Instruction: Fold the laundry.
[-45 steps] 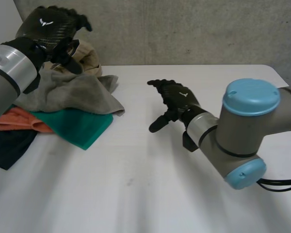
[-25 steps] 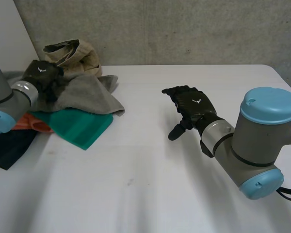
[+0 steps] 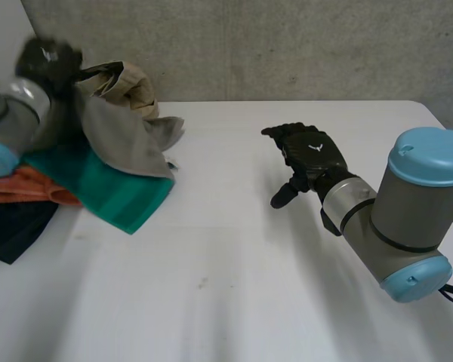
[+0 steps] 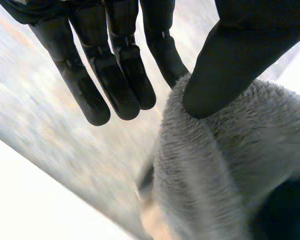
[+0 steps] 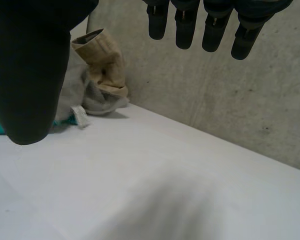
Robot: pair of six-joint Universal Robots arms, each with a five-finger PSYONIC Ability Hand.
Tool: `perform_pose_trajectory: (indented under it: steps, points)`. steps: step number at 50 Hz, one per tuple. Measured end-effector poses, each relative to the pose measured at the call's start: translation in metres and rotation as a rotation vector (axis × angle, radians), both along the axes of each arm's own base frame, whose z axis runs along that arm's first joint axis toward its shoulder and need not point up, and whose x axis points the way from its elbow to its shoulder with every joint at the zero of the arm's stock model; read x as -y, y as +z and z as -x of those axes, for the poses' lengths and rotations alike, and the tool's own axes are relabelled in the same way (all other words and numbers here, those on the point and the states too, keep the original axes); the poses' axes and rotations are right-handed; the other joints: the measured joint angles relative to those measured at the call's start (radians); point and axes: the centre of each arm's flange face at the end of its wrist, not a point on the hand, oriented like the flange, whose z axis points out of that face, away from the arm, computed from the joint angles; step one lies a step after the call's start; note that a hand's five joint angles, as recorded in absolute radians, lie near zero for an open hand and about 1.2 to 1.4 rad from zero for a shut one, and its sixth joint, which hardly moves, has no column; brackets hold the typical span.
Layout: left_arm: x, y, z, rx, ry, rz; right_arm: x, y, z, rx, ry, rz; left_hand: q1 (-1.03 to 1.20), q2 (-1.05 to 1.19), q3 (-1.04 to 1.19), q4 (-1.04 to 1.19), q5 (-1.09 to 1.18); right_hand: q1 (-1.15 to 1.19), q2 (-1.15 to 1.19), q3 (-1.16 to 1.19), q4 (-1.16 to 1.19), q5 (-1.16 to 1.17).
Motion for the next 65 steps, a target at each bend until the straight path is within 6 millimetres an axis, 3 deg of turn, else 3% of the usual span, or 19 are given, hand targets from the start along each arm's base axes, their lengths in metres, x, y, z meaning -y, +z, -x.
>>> perform_pose_trajectory:
  steps: [3, 7, 8, 10, 14, 16, 18, 21, 22, 25, 26, 29, 32, 38, 43, 49, 57, 62, 65]
  points:
    - [-0.031, 0.052, 0.019, -0.141, -0.075, 0.078, 0.004, 0.008, 0.005, 0.008, -0.017, 0.019, 0.000, 0.000, 0.000, 0.000, 0.000, 0.000, 0.000, 0.000, 0.000, 0.000]
    - [-0.082, 0.102, 0.048, -0.310, -0.230, 0.122, 0.011, 0.017, 0.012, 0.020, -0.043, 0.041, 0.000, 0.000, 0.000, 0.000, 0.000, 0.000, 0.000, 0.000, 0.000, 0.000]
    - [-0.087, 0.106, 0.051, -0.325, -0.248, 0.124, 0.012, 0.019, 0.014, 0.023, -0.049, 0.046, 0.000, 0.000, 0.000, 0.000, 0.000, 0.000, 0.000, 0.000, 0.000, 0.000]
    - [-0.122, 0.125, 0.070, -0.402, -0.363, 0.117, 0.018, 0.026, 0.019, 0.032, -0.070, 0.062, 0.000, 0.000, 0.000, 0.000, 0.000, 0.000, 0.000, 0.000, 0.000, 0.000]
    - [-0.156, 0.130, 0.093, -0.450, -0.480, 0.083, 0.025, 0.033, 0.027, 0.041, -0.098, 0.080, 0.000, 0.000, 0.000, 0.000, 0.000, 0.000, 0.000, 0.000, 0.000, 0.000]
    - [-0.177, 0.119, 0.112, -0.453, -0.550, 0.027, 0.031, 0.038, 0.034, 0.048, -0.127, 0.093, 0.000, 0.000, 0.000, 0.000, 0.000, 0.000, 0.000, 0.000, 0.000, 0.000]
    - [-0.184, 0.108, 0.121, -0.443, -0.571, -0.010, 0.034, 0.040, 0.037, 0.050, -0.142, 0.098, 0.000, 0.000, 0.000, 0.000, 0.000, 0.000, 0.000, 0.000, 0.000, 0.000]
    - [-0.195, 0.071, 0.142, -0.402, -0.606, -0.121, 0.040, 0.042, 0.044, 0.051, -0.174, 0.104, 0.000, 0.002, 0.000, 0.000, 0.000, 0.000, 0.000, 0.000, 0.000, 0.000]
    - [-0.200, 0.051, 0.151, -0.378, -0.619, -0.182, 0.043, 0.042, 0.047, 0.051, -0.195, 0.107, 0.000, 0.002, 0.000, 0.000, 0.000, 0.000, 0.000, 0.000, 0.000, 0.000]
    - [-0.214, 0.002, 0.167, -0.317, -0.649, -0.335, 0.049, 0.042, 0.053, 0.045, -0.229, 0.110, -0.442, -0.391, -0.387, -0.393, -0.371, 0.000, 0.000, 0.000, 0.000, 0.000]
    - [-0.219, -0.010, 0.170, -0.300, -0.655, -0.375, 0.050, 0.041, 0.054, 0.042, -0.236, 0.110, -0.685, -0.603, -0.595, -0.607, -0.583, 0.000, 0.000, 0.000, 0.000, 0.000]
    - [-0.229, -0.042, 0.174, -0.248, -0.662, -0.478, 0.054, 0.037, 0.056, 0.021, -0.249, 0.107, -0.966, -0.943, -0.931, -0.950, -0.890, 0.000, 0.000, 0.000, 0.000, 0.000]
    - [-0.228, -0.052, 0.168, -0.223, -0.630, -0.507, 0.056, 0.033, 0.056, -0.013, -0.249, 0.102, -0.969, -0.983, -0.978, -0.994, -0.920, 0.000, 0.000, 0.000, 0.000, 0.000]
    - [-0.205, -0.039, 0.136, -0.231, -0.469, -0.454, 0.050, 0.028, 0.052, -0.105, -0.224, 0.060, -0.969, -0.983, -0.978, -0.994, -0.920, 0.000, 0.000, 0.000, 0.000, 0.000]
    - [-0.184, -0.044, 0.098, -0.207, -0.286, -0.453, 0.020, 0.020, 0.044, -0.262, -0.141, -0.074, -0.969, -0.983, -0.978, -0.994, -0.920, 0.000, 0.000, 0.000, 0.000, 0.000]
    - [-0.176, -0.082, 0.077, -0.088, -0.234, -0.544, -0.025, 0.002, 0.038, -0.427, -0.015, -0.258, -0.969, -0.983, -0.978, -0.994, -0.920, 0.000, 0.000, 0.000, 0.000, 0.000]
    - [-0.166, -0.129, 0.082, 0.030, -0.300, -0.611, -0.061, -0.031, 0.024, -0.458, 0.075, -0.296, -0.969, -0.983, -0.978, -0.994, -0.920, 0.000, 0.000, 0.000, 0.000, 0.000]
    - [-0.158, -0.150, 0.095, 0.045, -0.335, -0.600, -0.067, -0.051, 0.017, -0.446, 0.047, -0.269, -0.902, -0.940, -0.936, -0.946, -0.885, 0.027, 0.033, 0.034, 0.034, 0.028]
    - [-0.154, -0.161, 0.106, 0.048, -0.361, -0.577, -0.062, -0.059, 0.014, -0.432, -0.013, -0.233, -0.389, -0.499, -0.499, -0.505, -0.452, 0.378, 0.395, 0.389, 0.384, 0.354]
